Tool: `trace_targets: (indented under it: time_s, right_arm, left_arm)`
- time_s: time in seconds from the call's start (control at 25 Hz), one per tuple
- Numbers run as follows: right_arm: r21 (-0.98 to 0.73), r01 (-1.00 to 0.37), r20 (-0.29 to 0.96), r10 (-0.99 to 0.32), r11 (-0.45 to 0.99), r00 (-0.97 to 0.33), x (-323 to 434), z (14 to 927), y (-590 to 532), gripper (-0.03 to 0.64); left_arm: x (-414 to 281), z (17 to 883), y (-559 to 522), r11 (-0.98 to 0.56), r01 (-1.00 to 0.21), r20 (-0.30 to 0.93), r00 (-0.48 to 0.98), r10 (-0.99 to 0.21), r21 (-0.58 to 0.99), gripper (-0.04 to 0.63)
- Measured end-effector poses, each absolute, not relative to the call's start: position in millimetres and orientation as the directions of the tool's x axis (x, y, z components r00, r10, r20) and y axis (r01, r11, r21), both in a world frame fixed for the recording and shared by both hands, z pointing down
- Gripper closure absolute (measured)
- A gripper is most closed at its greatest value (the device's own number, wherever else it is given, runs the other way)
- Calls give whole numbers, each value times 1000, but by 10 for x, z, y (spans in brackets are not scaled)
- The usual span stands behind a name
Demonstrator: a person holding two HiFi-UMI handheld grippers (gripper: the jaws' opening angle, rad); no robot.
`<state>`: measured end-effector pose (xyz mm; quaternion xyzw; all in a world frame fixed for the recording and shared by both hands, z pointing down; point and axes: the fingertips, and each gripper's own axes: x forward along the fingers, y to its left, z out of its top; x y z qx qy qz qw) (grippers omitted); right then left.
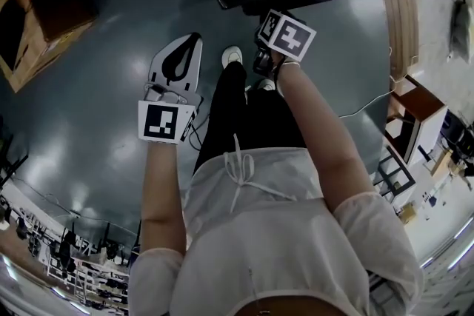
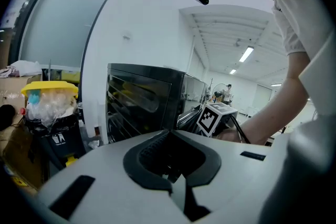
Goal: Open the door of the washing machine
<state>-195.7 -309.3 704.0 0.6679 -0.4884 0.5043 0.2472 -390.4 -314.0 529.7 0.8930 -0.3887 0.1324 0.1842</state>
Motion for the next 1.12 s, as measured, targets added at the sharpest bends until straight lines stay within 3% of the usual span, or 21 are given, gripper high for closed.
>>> trace_targets:
  time_s: [0.68, 1.12]
  right_arm:
    - [-240, -911, 912, -400, -337, -92, -1647, 7011, -2378, 439]
    - [-271, -909, 920, -364, -317, -148, -1003, 7037, -1557, 482]
  left_arm:
    - [-3425, 5264, -2595, -670, -709, 394, 692, -605, 218, 574]
    - [-2508, 5288, -1969, -693, -689, 409, 707, -577, 213, 574]
